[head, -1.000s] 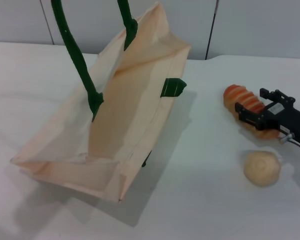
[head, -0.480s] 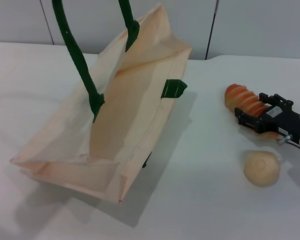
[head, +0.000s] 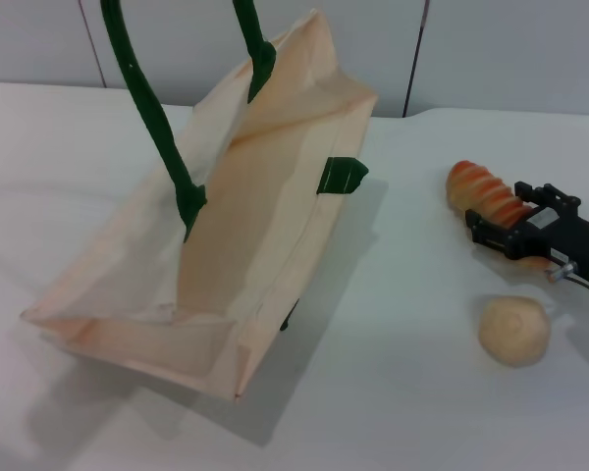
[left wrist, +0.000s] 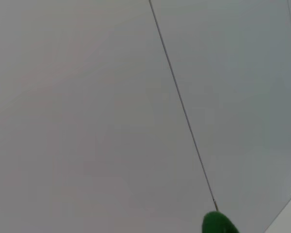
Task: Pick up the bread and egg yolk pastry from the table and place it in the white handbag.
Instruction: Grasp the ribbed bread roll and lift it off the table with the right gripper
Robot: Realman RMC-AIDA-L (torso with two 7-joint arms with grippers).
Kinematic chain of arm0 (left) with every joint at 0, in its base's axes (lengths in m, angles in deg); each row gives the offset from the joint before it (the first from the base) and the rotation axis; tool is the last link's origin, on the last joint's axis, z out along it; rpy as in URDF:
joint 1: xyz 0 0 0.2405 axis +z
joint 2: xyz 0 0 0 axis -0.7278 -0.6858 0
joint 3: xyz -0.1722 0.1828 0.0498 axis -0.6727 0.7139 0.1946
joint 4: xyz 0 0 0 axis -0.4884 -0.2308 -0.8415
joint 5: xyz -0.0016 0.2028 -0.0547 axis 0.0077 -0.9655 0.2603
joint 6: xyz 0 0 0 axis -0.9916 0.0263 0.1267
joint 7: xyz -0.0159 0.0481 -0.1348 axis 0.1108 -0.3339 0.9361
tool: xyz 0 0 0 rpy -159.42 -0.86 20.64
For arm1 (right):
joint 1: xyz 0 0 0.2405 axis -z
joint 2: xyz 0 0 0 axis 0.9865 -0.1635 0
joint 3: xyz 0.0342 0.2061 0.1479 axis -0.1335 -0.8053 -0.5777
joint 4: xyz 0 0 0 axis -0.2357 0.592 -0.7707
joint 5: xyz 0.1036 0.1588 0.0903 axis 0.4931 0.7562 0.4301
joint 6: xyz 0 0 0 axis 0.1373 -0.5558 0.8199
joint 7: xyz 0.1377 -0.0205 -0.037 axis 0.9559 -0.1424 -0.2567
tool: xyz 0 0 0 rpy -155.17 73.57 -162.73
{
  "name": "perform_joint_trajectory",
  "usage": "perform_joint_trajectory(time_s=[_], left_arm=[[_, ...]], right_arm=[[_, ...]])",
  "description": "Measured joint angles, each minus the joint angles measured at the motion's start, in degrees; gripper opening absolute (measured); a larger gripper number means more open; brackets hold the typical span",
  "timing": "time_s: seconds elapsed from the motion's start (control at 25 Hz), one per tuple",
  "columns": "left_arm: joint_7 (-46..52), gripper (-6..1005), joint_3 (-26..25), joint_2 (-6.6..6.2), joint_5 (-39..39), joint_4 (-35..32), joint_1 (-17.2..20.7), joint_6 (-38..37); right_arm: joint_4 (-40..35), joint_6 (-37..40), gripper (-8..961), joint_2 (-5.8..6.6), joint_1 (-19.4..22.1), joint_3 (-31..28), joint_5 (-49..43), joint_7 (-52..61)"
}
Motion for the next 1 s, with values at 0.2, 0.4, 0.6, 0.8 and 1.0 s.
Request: perform_joint_trajectory(time_s=[0.2, 0.4, 0.6, 0.8, 1.0], left_arm=[[0.0, 131, 0.0, 0.0, 0.0, 0.06, 0.04, 0.0], [0.0, 132, 0.0, 0.0, 0.02, 0.09, 0.07, 0.0], [0.0, 132, -0.06, 0.0, 0.03, 0.09, 0.07, 0.0], [0.0, 133, -0.11, 0.0, 0.03, 0.09, 0.03, 0.0], [0.0, 133, -0.05, 0.0, 0.03, 0.33, -0.21, 0.0]], right_arm=[[-0.01, 0.0, 861, 0.0, 0.03, -0.14, 0.1, 0.0], [-0.07, -0.06, 858, 0.0, 0.03, -0.34, 0.22, 0.0], [-0.1, -0.07, 856, 0.0, 0.03, -0.34, 0.25, 0.04], [-0.1, -0.17, 853, 0.05, -0.05, -0.02, -0.06, 1.37], [-0.09, -1.68, 850, 0.05, -0.65, 0.12, -0.22, 1.49]])
